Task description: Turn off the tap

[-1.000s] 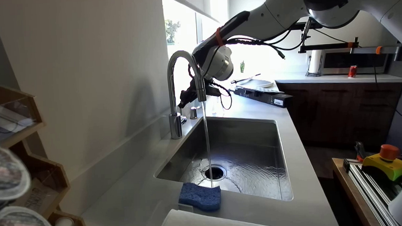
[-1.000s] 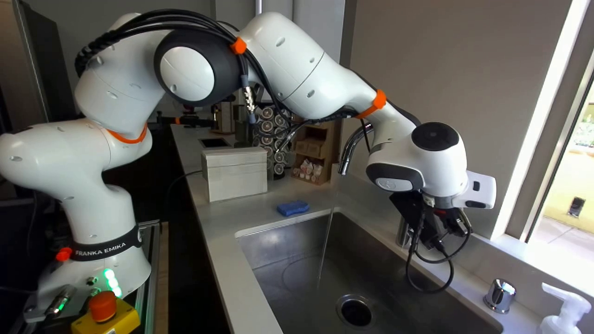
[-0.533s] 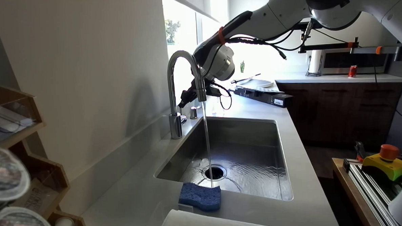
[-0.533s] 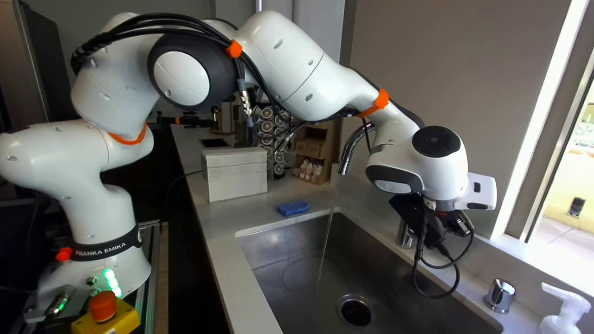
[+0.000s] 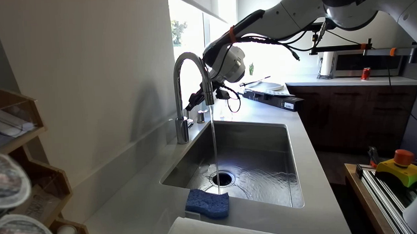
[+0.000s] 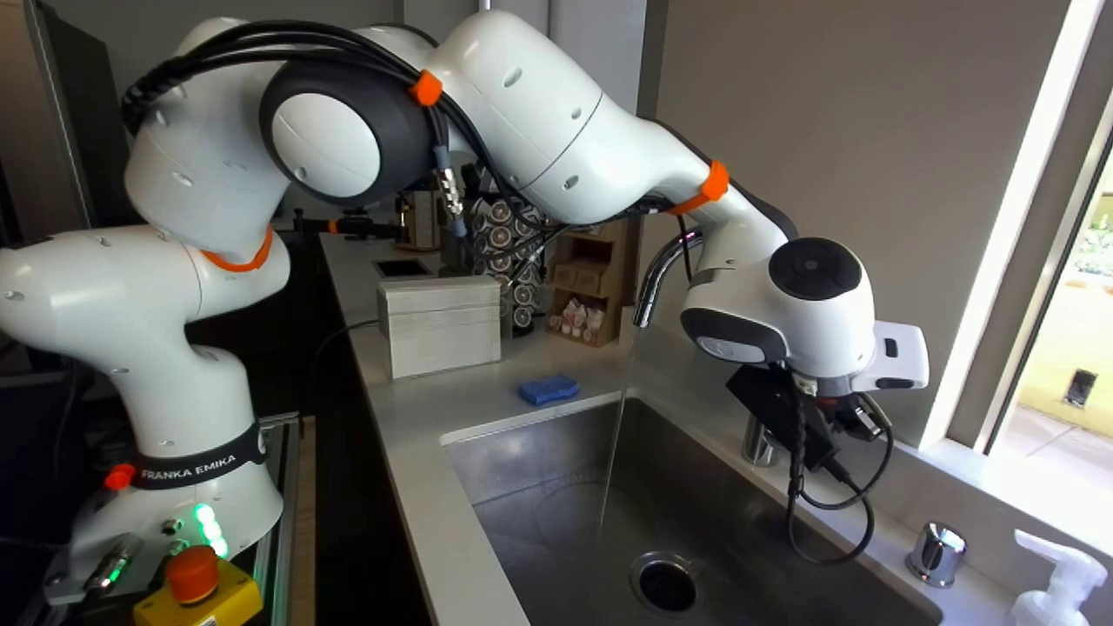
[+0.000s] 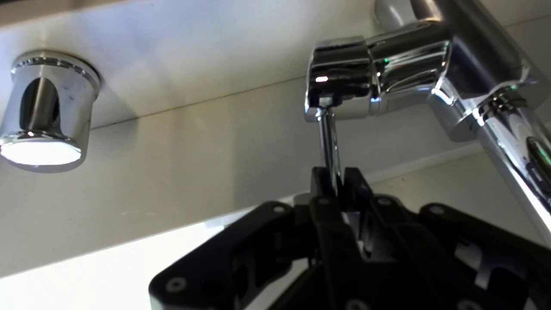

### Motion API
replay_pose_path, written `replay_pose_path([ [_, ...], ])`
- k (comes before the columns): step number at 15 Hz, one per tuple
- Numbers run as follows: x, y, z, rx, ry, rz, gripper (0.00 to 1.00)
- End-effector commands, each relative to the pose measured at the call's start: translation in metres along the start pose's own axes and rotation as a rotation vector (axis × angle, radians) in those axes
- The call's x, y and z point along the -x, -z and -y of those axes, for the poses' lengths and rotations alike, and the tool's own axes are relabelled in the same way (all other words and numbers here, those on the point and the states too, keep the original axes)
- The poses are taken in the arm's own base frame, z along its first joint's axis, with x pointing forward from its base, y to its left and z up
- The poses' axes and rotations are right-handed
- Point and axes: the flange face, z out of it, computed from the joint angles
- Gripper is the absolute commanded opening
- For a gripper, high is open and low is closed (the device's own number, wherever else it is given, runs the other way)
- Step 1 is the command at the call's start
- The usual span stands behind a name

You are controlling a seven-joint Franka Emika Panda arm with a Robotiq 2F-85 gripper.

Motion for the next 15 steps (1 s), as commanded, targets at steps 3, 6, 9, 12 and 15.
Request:
replay_pose_path([
  [3,-0.012,0.029,0.024,-0.024,0.045,-0.012,0.03],
  [6,-0.012,0.032,0.030,-0.026,0.073,-0.005,0.03],
  [9,-0.011,0.036,0.035,-0.028,0.088,0.007,0.03],
  [12,-0.010,0.039,0.038,-0.035,0.097,0.016,0.03],
  [15,-0.010,0.039,0.041,-0.042,0.109,0.014,0.03],
])
